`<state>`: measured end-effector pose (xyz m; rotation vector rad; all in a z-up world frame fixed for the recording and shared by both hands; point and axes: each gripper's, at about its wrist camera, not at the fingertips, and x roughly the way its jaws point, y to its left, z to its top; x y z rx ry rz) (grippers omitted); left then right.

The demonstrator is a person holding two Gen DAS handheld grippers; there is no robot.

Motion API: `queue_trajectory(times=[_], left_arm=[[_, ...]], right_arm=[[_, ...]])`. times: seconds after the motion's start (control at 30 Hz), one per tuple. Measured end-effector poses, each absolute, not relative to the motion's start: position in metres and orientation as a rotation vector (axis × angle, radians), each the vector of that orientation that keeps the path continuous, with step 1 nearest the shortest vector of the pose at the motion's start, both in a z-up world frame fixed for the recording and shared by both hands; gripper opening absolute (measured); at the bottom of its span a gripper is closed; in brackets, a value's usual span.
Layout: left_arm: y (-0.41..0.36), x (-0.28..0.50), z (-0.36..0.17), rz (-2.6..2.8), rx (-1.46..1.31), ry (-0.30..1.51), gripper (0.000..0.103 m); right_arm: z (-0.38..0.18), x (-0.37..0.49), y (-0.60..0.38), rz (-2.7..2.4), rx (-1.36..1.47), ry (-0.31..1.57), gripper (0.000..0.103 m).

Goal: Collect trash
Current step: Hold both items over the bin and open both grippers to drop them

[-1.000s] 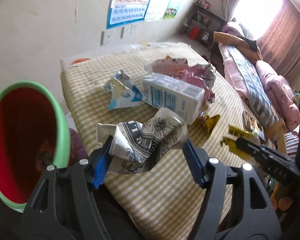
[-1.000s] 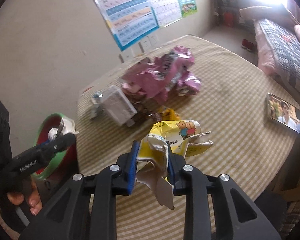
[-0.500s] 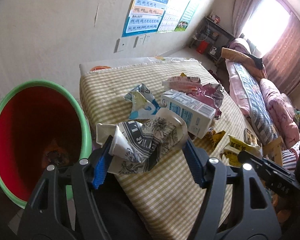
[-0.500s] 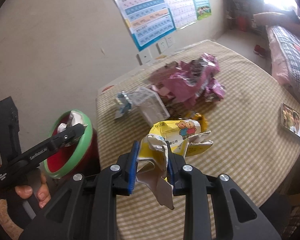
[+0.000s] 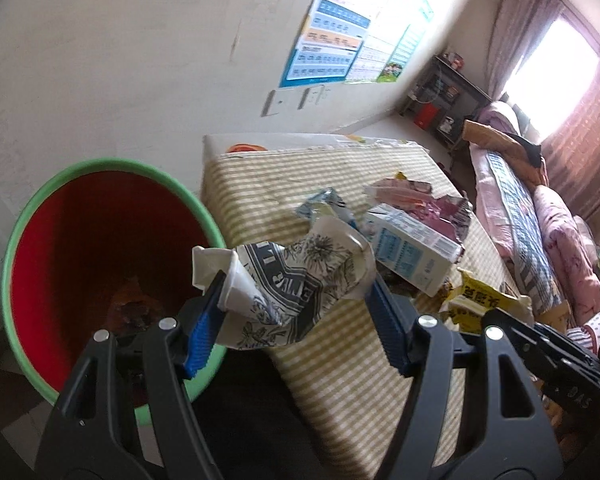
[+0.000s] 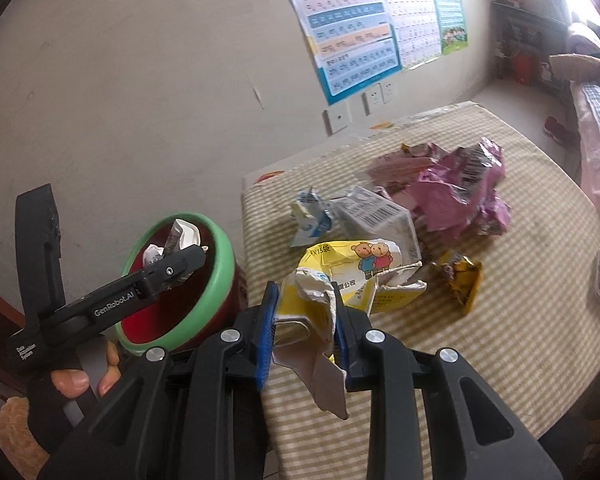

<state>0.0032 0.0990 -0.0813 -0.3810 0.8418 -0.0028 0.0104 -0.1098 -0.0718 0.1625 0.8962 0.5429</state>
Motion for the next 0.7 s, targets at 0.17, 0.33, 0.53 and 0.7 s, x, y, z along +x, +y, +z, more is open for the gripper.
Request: queue_trajectory(times=[0.17, 0.33, 0.53, 0.7], left_arm=[[0.117, 0.000, -0.085, 0.038, -0.415, 0.846, 0.065], [0.128, -0.001, -0.089, 0.054, -0.436, 0.848, 0.065], [0.140, -0.004, -0.091, 0.080, -0.457, 0.847, 0.065], [0.148, -0.005, -0.089, 0.098, -0.472, 0.832, 0.065]], right_arm=[[-0.070, 0.012, -0.098, 0.563, 0.140, 0.898, 0.024], [-0.067, 0.013, -0.087, 0.575, 0.123, 0.895, 0.024], [-0.063, 0.013, -0.073, 0.597, 0.100, 0.890, 0.024], [-0.063, 0.012, -0.067, 0.609, 0.089, 0.892, 0.024]])
